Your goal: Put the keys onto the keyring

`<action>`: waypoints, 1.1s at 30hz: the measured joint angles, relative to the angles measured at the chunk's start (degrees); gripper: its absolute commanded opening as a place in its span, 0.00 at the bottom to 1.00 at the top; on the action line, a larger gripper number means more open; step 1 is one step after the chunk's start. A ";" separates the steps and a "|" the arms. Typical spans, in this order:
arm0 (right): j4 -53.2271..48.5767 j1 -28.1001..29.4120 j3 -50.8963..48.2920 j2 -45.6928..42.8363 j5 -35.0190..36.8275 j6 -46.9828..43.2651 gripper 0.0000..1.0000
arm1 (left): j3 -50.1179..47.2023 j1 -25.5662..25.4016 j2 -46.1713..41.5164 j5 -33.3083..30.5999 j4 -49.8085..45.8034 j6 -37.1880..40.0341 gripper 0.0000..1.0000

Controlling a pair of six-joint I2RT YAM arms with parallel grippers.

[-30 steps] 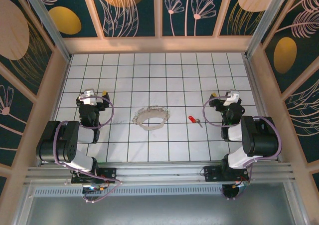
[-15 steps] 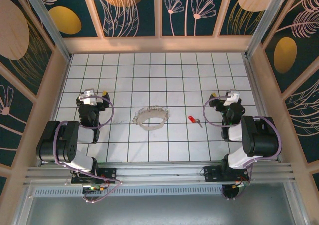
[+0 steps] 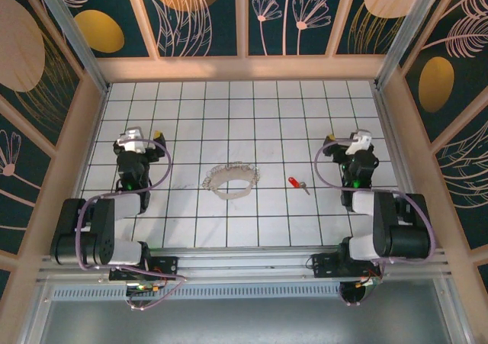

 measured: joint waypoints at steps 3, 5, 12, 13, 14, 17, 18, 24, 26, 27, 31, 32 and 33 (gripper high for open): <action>-7.78 -0.13 5.81 -2.43 2.12 3.80 0.99 | 0.57 0.00 -2.97 -0.83 -3.58 -0.81 0.99; -14.40 -0.59 11.13 -2.89 3.26 7.48 0.99 | 2.25 0.00 -4.46 -1.01 -7.37 -2.01 0.99; -27.74 -1.75 21.94 -2.19 -1.46 15.28 0.99 | 10.40 -0.02 -6.99 -0.31 -18.97 -11.15 0.99; -28.94 -1.70 21.94 -2.16 -3.43 16.04 0.98 | 11.17 -0.04 -7.30 0.17 -20.28 -12.87 0.99; -30.08 -1.60 21.94 -2.10 -5.22 16.79 0.96 | 11.87 -0.17 -7.54 0.81 -21.53 -14.25 0.99; -32.63 -0.61 21.94 -2.05 -10.47 18.40 0.93 | 14.27 -1.66 -8.22 2.12 -25.66 -17.49 0.98; -33.05 -0.04 21.92 -2.05 -11.65 18.82 0.92 | 15.10 -2.64 -8.48 2.36 -27.04 -18.21 0.99; -36.59 8.24 21.57 -2.27 -15.30 19.71 0.87 | 17.25 -9.51 -10.10 4.66 -32.09 -22.03 0.98; -38.18 11.80 20.85 -2.89 -15.54 19.74 0.86 | 17.22 -11.06 -10.25 5.62 -33.38 -23.41 0.97; -38.69 13.22 20.37 -3.21 -15.63 19.78 0.85 | 17.18 -11.85 -10.27 6.08 -33.90 -23.98 0.97; -40.24 17.35 16.87 -5.62 -15.72 20.74 0.83 | 14.78 -15.63 -11.63 7.39 -35.17 -25.55 0.97; -40.61 17.94 16.15 -6.10 -15.74 21.20 0.83 | 13.51 -16.63 -12.20 7.67 -35.32 -25.97 0.97; -40.87 18.69 15.28 -6.60 -15.72 21.68 0.83 | 12.20 -17.70 -12.74 7.85 -35.39 -26.47 0.97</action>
